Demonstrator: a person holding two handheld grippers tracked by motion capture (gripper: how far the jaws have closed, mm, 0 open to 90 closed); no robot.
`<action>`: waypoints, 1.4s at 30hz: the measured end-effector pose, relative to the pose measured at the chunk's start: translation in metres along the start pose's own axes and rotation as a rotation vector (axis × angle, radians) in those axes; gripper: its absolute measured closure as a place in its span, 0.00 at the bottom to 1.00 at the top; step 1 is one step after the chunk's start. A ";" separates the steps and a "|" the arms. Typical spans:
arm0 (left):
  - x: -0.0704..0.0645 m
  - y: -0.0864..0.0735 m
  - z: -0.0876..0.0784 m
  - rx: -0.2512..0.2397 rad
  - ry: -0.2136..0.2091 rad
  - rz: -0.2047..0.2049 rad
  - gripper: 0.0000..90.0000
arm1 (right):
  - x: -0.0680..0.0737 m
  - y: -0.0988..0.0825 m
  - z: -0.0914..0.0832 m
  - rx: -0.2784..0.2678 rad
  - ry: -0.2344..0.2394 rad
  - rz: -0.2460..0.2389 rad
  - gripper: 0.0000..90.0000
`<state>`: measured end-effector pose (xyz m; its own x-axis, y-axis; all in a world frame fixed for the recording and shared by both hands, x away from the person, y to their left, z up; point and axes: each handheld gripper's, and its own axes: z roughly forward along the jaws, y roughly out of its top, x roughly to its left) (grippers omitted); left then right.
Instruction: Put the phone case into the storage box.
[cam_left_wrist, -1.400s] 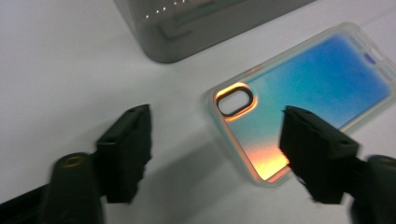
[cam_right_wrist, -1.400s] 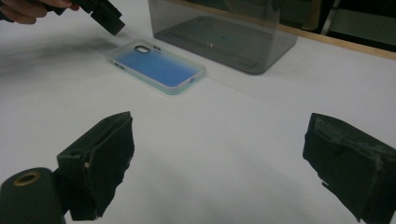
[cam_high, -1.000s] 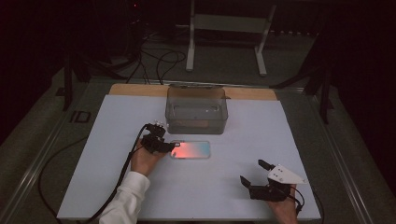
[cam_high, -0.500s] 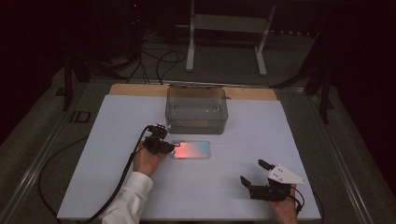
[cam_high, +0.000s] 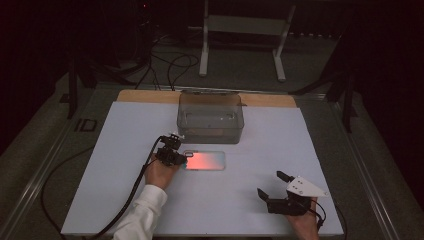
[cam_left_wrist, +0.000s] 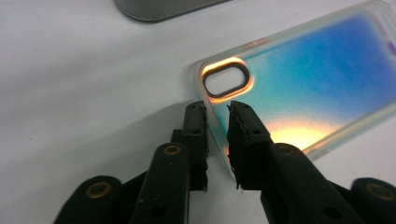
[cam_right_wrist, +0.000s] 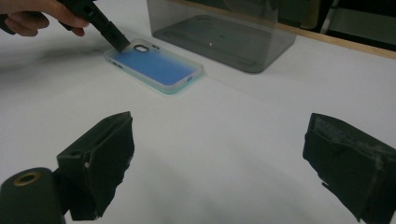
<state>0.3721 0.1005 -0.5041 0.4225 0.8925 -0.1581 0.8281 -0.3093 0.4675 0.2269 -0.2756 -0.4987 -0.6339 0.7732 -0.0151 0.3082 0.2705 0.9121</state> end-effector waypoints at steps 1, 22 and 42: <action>-0.001 0.000 0.000 -0.004 0.005 0.003 0.90 | 0.000 0.000 0.000 0.000 0.000 0.001 0.10; -0.004 -0.002 -0.010 -0.101 0.005 0.037 0.99 | -0.001 0.000 0.000 0.002 0.004 0.003 0.10; -0.001 -0.003 -0.039 -0.283 0.067 0.078 0.99 | -0.005 0.002 0.005 0.016 0.005 0.031 0.10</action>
<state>0.3550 0.1137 -0.4713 0.4478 0.8922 -0.0592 0.6549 -0.2822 0.7011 0.2340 -0.2756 -0.4991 -0.6275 0.7785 0.0151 0.3387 0.2553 0.9056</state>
